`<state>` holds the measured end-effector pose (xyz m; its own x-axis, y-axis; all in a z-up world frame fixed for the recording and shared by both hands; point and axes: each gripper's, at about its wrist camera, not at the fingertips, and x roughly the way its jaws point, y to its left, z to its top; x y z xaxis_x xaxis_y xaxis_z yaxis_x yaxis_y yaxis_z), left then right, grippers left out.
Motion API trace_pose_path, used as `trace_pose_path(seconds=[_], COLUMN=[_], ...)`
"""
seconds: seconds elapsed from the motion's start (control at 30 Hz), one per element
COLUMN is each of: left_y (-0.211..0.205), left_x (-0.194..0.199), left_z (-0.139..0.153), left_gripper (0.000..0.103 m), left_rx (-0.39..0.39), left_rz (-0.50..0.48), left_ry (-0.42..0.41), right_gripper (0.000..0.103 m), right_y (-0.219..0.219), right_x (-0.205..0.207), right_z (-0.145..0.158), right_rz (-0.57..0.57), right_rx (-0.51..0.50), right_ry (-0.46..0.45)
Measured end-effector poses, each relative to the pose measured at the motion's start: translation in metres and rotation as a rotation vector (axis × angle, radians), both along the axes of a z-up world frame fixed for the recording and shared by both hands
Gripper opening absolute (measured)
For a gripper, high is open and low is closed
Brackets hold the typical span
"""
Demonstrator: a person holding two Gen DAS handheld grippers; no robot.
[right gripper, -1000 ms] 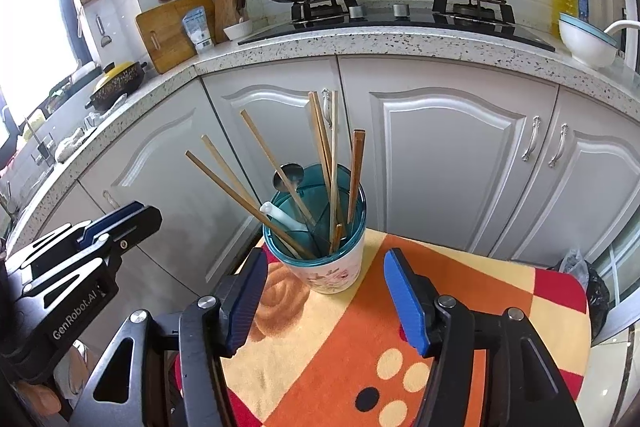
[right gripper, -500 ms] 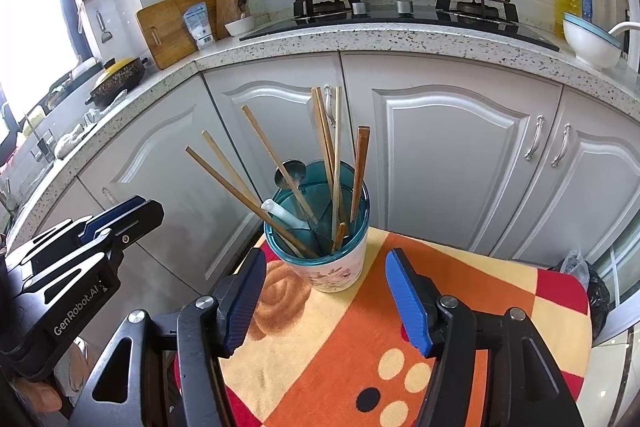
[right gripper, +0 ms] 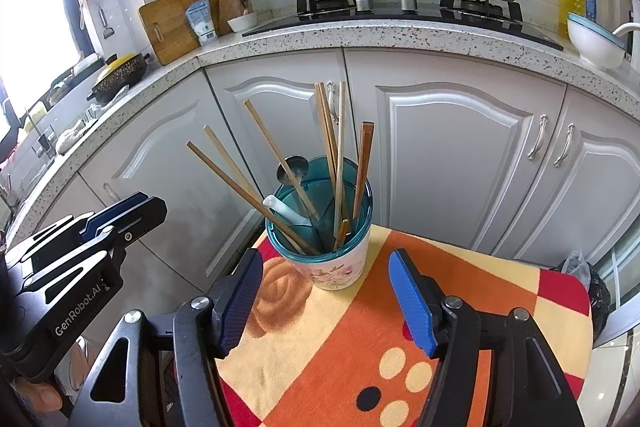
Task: Organize utensils
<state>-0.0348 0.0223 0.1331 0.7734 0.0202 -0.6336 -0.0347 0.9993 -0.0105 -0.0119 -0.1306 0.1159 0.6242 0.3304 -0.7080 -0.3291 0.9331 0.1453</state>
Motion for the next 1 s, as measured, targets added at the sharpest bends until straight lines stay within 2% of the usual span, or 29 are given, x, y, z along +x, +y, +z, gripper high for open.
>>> trace_pose_path(seconds=[0.3, 0.43, 1.0], left_y=[0.0, -0.0021, -0.0019], left_x=[-0.0002, -0.0014, -0.001], left_z=[0.0, 0.0006, -0.0011], left_gripper=[0.017, 0.026, 0.026], left_rx=[0.001, 0.005, -0.006], left_rz=[0.001, -0.003, 0.002], left_ry=[-0.007, -0.014, 0.001], right_gripper=[0.064, 0.064, 0.065], right_y=[0.0009, 0.001, 0.0021], right_x=[0.0007, 0.0, -0.0002], right_z=[-0.0007, -0.0007, -0.0028], right_rz=[0.001, 0.001, 0.009], right_rx=[-0.004, -0.004, -0.013], right_ry=[0.004, 0.005, 0.016])
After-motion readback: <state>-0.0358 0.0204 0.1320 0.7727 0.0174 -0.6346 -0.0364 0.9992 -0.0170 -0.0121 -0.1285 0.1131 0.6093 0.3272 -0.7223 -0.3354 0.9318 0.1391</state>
